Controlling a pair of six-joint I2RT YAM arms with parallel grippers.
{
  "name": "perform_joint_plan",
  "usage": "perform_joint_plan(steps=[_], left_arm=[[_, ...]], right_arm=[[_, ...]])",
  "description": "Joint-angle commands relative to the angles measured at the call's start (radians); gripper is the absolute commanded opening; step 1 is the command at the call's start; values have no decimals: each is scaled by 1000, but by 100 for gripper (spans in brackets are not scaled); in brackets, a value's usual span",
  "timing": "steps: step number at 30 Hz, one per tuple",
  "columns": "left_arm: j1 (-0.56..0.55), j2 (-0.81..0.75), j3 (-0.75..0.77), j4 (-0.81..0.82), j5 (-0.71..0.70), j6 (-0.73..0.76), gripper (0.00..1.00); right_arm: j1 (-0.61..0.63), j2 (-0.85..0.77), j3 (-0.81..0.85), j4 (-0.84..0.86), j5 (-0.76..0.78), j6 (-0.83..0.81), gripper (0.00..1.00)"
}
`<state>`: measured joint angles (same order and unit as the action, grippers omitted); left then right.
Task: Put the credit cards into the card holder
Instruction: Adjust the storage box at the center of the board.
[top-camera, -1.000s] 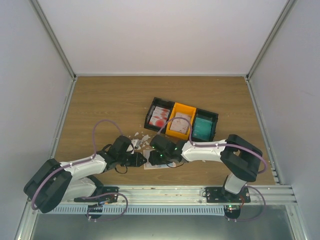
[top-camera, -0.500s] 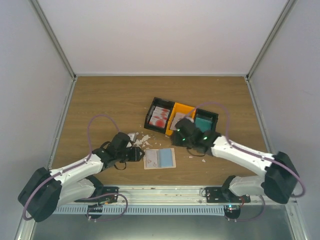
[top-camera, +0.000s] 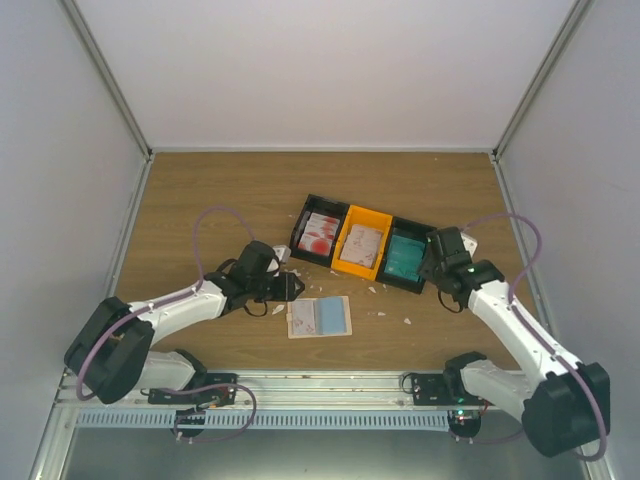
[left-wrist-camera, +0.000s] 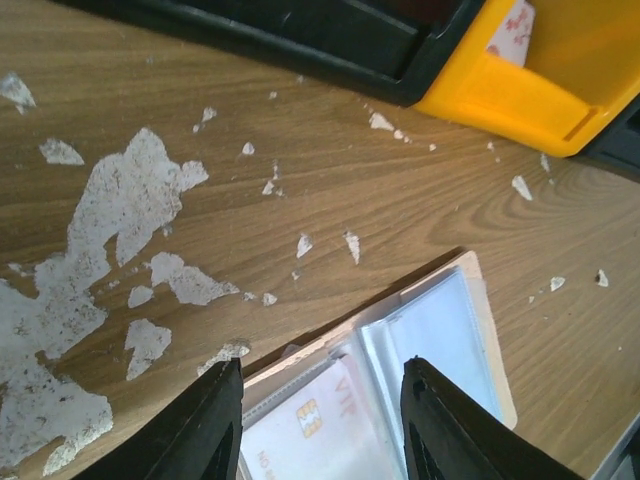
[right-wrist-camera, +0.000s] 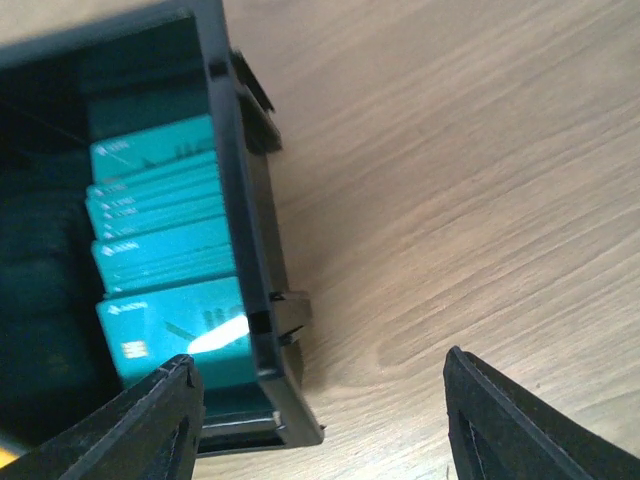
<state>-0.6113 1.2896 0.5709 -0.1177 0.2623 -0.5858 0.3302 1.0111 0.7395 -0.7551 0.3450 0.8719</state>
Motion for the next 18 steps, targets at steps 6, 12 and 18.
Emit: perform_joint_plan(steps=[6,12,18], left_arm=[[20,77,17,100,91,21,47],[30,91,21,103,102,36,48],[49,85,14,95,107,47,48]], right_arm=[[-91,139,-74,296,-263,-203,65],[-91,240,-15,353,-316,-264,62],[-86,301,29,402,-482,-311,58]])
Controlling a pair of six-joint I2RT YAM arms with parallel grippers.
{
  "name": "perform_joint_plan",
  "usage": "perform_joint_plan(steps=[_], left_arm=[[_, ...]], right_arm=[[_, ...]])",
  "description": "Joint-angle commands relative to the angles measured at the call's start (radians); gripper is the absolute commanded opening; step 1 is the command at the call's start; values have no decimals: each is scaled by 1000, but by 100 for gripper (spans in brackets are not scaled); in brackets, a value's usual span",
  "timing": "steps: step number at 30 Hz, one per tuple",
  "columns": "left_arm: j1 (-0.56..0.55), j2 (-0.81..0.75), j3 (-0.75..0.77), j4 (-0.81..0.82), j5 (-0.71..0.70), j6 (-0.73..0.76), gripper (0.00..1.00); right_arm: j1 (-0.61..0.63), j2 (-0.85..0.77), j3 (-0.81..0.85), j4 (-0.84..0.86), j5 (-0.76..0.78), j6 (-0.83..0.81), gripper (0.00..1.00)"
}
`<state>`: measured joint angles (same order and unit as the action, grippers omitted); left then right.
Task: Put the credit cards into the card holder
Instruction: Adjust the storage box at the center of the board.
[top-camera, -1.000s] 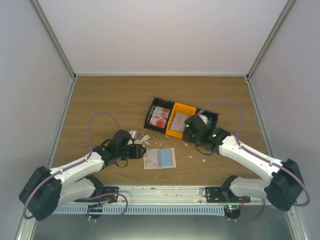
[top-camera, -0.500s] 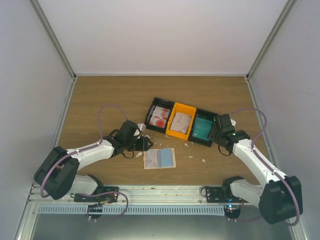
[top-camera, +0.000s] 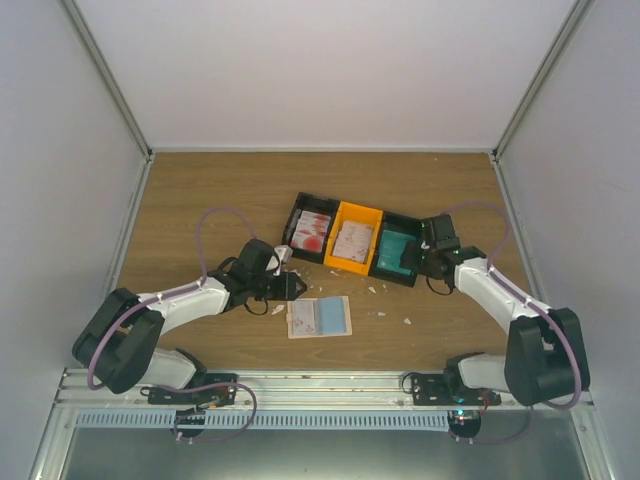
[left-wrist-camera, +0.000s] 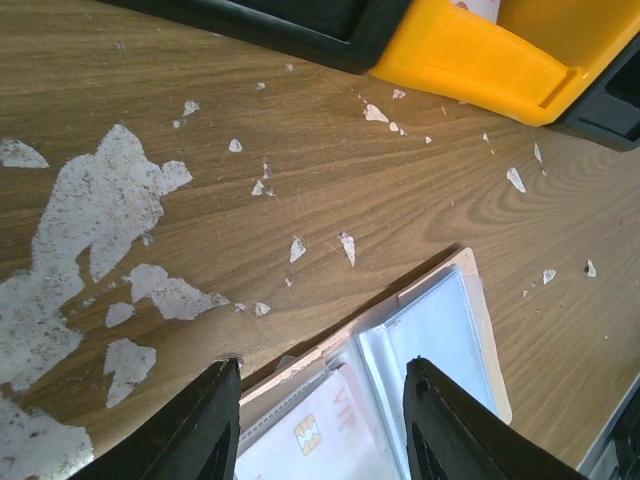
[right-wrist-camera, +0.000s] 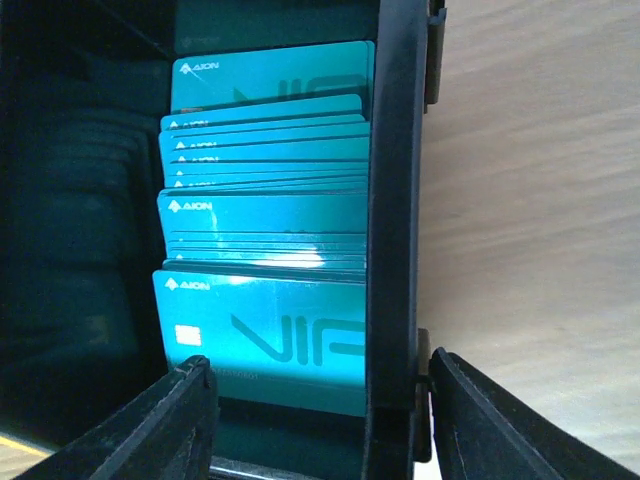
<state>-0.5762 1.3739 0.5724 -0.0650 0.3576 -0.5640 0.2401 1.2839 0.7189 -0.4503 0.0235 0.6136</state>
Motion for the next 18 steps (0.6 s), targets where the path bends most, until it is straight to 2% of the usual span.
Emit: perform_joint_plan(steps=[1,4,8,15,18], left_arm=[[17,-1,9,45,12,26,47],[24,7,22,54,34,20,46],[25,27,51,99,75,5,45],[24,81,82,156,112,-9,45],[21,106,94,176,110,-15,45]], right_arm=[[8,37,54,104,-191,-57,58],[34,61,79,109,-239,-76,58],[44,77,116,46,-168,-95,59],[43,79,246,-116,138,-179,65],[44,118,339,-109,59,-276,65]])
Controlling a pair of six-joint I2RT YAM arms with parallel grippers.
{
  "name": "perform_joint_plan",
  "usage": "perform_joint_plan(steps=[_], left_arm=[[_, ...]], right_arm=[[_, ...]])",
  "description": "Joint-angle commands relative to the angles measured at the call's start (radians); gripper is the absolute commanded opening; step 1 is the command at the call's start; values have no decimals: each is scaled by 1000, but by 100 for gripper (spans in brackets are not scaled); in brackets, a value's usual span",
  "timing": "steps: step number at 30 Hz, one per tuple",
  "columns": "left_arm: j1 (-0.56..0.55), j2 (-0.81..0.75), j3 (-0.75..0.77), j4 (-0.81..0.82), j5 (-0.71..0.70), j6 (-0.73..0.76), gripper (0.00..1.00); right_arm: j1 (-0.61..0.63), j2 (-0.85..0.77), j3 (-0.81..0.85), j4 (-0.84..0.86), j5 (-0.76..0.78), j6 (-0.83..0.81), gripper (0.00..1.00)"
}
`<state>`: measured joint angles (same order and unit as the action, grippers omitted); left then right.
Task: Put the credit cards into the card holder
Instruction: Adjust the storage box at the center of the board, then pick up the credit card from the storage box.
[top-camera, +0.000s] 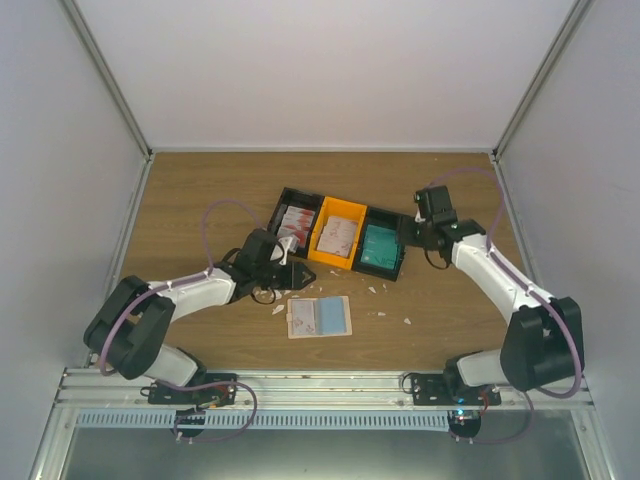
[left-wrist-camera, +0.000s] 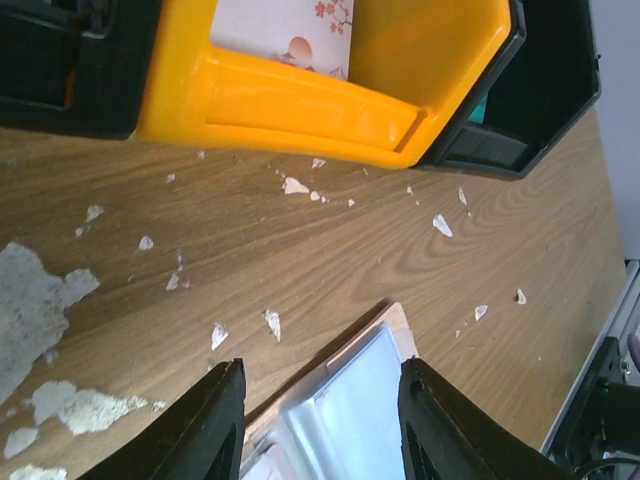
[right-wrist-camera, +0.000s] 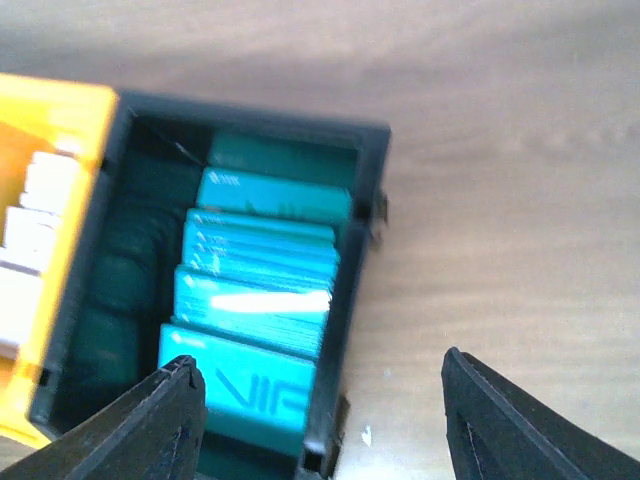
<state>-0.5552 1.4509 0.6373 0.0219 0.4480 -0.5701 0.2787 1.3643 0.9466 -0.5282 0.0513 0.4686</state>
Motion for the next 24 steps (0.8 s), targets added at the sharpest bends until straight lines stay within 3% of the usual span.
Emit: perform_joint_plan(steps=[1,4,9,13,24], left_arm=[[-2,37,33,96,16,-13,44],[-21,54,50,100,-28,-29,42],[-91,60,116,21,-195,-10,36],[-107,103,145,8,-204,-1,34],[-143,192,184,1,-184,27,36]], right_arm=[[6,61,143,-29,-31,-194,64],[17,144,223,-56,-157,-321,57],[20,208,242,-75,-127,-422,50],[24,236,243,-58,-209,-491,45],[80,372,259,-87,-158,-574,52]])
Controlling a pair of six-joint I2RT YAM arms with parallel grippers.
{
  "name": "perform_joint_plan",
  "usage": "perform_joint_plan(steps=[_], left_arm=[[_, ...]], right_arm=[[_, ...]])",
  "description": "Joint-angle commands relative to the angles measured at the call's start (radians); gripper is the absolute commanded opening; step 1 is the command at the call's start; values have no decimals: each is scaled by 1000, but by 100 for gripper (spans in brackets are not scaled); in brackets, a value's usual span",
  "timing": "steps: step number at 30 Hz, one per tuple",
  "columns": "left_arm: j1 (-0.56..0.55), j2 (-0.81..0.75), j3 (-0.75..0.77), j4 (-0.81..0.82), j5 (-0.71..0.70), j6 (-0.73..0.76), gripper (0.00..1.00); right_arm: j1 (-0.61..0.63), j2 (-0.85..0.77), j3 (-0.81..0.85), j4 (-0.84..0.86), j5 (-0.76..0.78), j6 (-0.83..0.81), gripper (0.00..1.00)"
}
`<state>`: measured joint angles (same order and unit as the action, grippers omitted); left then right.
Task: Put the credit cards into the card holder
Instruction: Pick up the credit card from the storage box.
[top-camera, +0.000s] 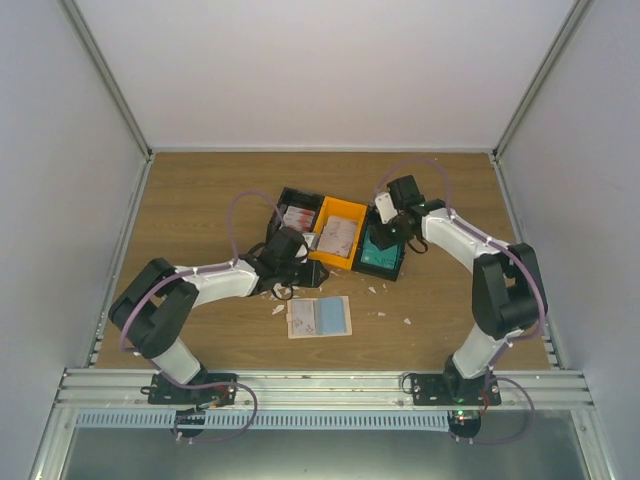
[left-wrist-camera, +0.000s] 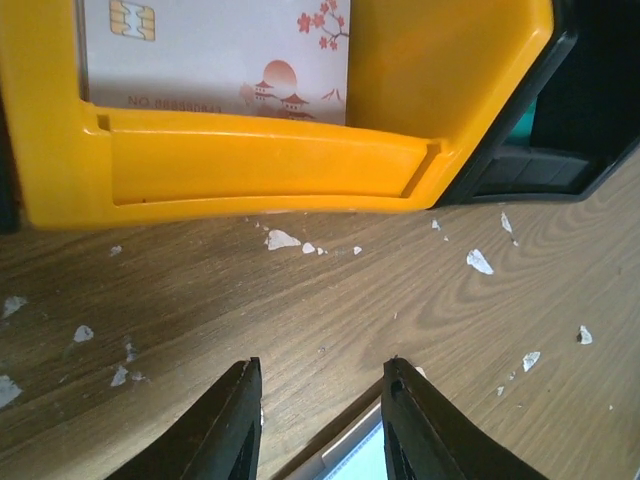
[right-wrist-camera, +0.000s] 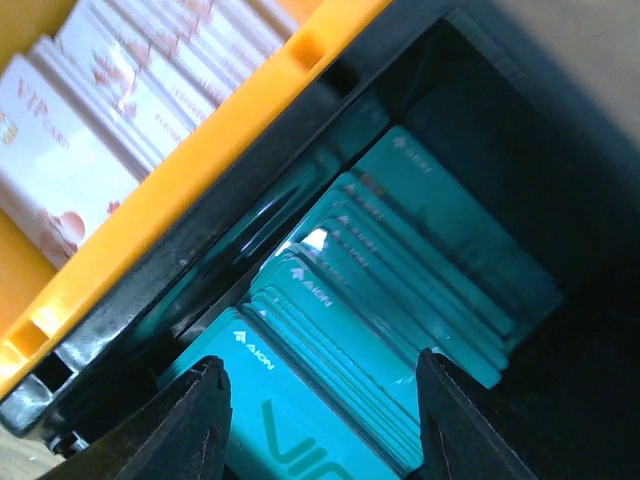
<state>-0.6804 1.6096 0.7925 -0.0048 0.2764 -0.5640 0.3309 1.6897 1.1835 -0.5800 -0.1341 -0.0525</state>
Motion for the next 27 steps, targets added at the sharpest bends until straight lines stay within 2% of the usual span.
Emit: perform_joint_plan(steps=[1,9,14,19,27], left_arm=[[-22,46,34,29,-17,19,35],[-38,99,64,29,-69,6,31],[-31,97,86,-27,-152,27,32],[-13,98,83,-21,-160,26,32],[-11,130,92,2,-119,14,31]], right_arm=[[36,59,29,-41,31,-58,52],[63,158,79,-92,72,-90,59],[73,200,107,-115,8,-104,61],[83,232,130,-174,-97,-99,59],[85,219,117,-193,-141,-85,52]])
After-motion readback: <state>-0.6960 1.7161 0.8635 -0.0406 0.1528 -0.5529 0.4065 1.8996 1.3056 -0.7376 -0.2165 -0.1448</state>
